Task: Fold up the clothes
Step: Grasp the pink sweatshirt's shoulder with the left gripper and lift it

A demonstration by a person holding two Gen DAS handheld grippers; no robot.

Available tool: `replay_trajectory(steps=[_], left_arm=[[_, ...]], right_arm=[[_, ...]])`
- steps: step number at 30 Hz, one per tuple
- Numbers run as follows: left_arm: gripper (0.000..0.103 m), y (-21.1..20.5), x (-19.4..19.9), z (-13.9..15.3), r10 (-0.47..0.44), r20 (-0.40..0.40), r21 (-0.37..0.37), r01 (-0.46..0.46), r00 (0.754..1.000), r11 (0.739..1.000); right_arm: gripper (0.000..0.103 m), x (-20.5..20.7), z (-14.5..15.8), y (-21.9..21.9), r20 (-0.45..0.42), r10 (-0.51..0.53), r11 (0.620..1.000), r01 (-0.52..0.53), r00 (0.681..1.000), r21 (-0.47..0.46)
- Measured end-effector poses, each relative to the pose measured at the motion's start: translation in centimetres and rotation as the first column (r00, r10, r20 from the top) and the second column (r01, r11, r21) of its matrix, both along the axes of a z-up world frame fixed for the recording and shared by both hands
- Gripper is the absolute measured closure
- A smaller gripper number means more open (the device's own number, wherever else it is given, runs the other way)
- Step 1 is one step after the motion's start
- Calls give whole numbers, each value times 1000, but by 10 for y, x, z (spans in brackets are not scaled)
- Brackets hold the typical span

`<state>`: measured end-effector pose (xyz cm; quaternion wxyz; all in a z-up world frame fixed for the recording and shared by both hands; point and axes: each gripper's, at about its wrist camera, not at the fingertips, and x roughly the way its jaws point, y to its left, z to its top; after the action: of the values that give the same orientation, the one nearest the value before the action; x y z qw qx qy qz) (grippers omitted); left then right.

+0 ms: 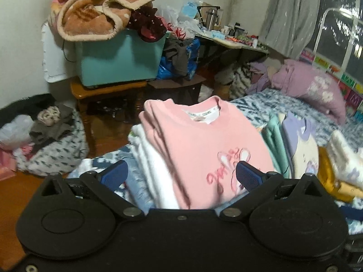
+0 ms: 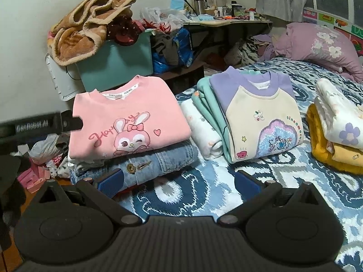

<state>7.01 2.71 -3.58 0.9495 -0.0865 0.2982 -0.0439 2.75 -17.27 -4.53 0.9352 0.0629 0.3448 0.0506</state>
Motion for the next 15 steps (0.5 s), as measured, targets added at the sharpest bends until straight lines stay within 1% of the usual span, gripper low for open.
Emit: replay_trajectory(steps=[2, 4, 7, 8, 9, 11, 15], left_arm=[[2, -1, 5, -3, -11, 12, 3, 11, 1000, 1000], [5, -1, 9, -5, -23, 29, 4, 23, 999, 1000], [17, 0, 15, -9, -22, 39, 1, 22, 999, 1000], [27, 2, 17, -11, -24, 38, -4, 24, 999, 1000], [34, 3, 20, -13, -25, 36, -8, 26, 999, 1000], [37, 3, 23, -15, -28, 36, -8, 28, 999, 1000], [56, 1, 29, -19, -26, 33, 17, 25, 999, 1000]], right_arm=[[0, 1, -4, -2, -7, -2, 1000, 1, 1000, -2], [0, 1, -9, -5, -15, -6, 1000, 6, 1000, 1], [0, 2, -15, -10, -29, -8, 1000, 8, 1000, 6], [0, 3, -17, -12, -32, -10, 1000, 10, 999, 8], [0, 3, -19, -14, -35, -11, 1000, 12, 999, 10], [0, 3, -22, -16, -40, -13, 1000, 14, 999, 12], [0, 3, -27, -22, -44, -18, 1000, 19, 999, 16]])
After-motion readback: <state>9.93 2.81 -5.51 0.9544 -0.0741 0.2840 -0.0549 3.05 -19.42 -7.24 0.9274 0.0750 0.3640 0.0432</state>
